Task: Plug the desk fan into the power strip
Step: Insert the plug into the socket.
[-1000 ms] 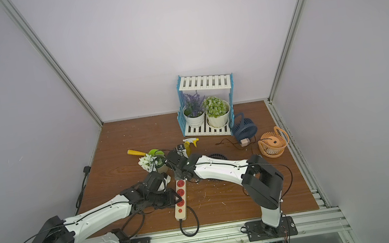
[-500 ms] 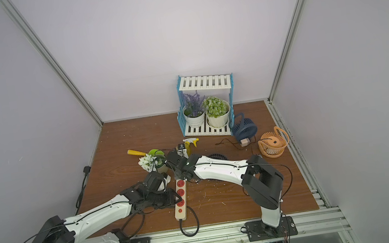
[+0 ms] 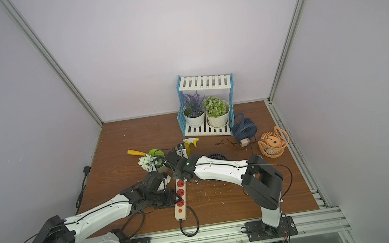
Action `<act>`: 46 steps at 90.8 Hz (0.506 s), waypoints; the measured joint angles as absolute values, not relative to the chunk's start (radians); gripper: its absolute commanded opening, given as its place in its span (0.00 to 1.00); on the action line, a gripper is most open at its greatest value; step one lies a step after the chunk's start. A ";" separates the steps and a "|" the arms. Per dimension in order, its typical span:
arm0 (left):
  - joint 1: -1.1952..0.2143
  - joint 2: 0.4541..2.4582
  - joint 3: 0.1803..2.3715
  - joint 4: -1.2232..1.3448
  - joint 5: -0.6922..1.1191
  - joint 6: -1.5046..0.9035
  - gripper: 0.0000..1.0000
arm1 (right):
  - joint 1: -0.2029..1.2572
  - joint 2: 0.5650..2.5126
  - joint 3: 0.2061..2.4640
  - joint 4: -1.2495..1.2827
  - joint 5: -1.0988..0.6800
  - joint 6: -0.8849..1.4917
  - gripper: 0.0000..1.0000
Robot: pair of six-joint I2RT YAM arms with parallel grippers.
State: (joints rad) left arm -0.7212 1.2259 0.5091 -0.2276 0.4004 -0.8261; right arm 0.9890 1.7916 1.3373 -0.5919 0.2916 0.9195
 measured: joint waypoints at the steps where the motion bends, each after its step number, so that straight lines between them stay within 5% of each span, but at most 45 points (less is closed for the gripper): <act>1: -0.721 1.226 0.509 -0.228 0.400 -0.826 0.39 | 0.989 1.792 1.337 -0.592 0.292 0.921 0.00; 46: -0.721 1.226 0.509 -0.227 0.404 -0.826 0.39 | 0.992 1.792 1.308 -0.565 0.295 0.956 0.00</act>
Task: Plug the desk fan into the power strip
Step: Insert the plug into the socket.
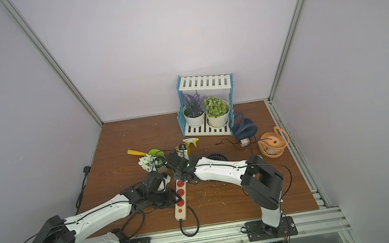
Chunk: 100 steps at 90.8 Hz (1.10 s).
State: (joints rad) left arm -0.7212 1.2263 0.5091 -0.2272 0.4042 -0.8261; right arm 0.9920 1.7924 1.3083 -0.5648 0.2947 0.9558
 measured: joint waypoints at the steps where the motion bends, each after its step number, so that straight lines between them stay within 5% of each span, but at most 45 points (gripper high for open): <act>1: -0.721 1.226 0.509 -0.227 0.404 -0.826 0.38 | 0.992 1.792 1.308 -0.565 0.295 0.956 0.00; 100: -0.651 1.274 0.441 -0.054 0.567 -0.875 0.36 | 1.035 1.886 1.331 -0.543 0.412 1.019 0.00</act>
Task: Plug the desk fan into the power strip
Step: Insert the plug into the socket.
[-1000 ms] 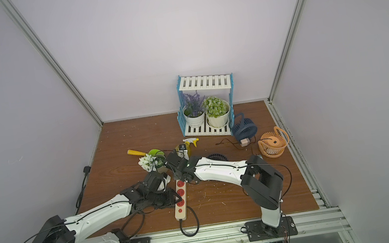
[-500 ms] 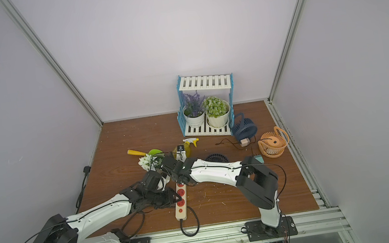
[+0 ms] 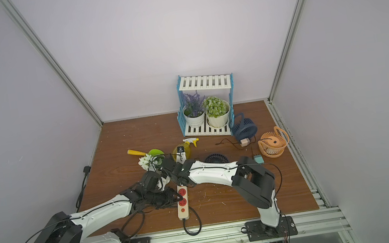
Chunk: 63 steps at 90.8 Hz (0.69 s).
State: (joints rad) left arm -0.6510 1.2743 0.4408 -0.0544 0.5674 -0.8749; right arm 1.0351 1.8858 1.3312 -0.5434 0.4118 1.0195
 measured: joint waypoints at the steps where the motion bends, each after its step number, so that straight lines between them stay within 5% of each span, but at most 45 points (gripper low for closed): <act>1: -0.651 1.276 0.441 -0.051 0.569 -0.875 0.36 | 1.035 1.888 1.331 -0.543 0.412 1.019 0.00; 63: -0.625 1.328 0.429 0.025 0.640 -0.886 0.33 | 1.037 1.938 1.343 -0.551 0.419 0.920 0.00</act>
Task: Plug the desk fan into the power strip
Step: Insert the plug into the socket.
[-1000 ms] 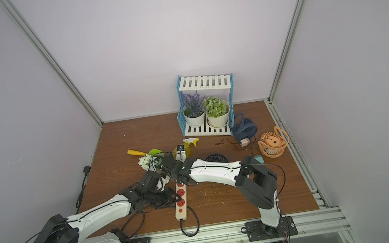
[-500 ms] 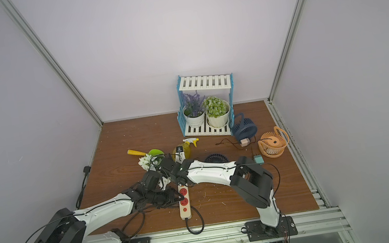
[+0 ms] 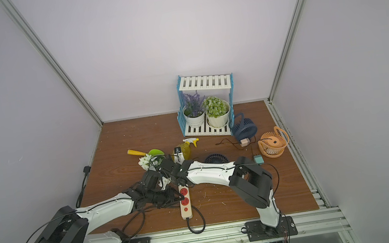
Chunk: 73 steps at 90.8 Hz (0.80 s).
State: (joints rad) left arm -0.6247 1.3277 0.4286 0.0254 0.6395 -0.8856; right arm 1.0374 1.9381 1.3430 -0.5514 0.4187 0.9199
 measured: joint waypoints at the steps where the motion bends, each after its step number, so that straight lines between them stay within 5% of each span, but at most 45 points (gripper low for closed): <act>1: -0.624 1.328 0.428 0.027 0.640 -0.886 0.33 | 1.036 1.938 1.343 -0.550 0.418 0.920 0.00; 26: -0.622 1.325 0.418 0.045 0.644 -0.891 0.34 | 1.029 1.915 1.306 -0.508 0.406 0.900 0.00; 49: -0.624 1.298 0.416 0.029 0.590 -0.858 0.46 | 1.019 1.870 1.306 -0.504 0.346 0.879 0.44; 73: -0.623 1.166 0.416 -0.113 0.448 -0.779 0.62 | 1.056 1.797 1.279 -0.597 0.225 0.833 0.73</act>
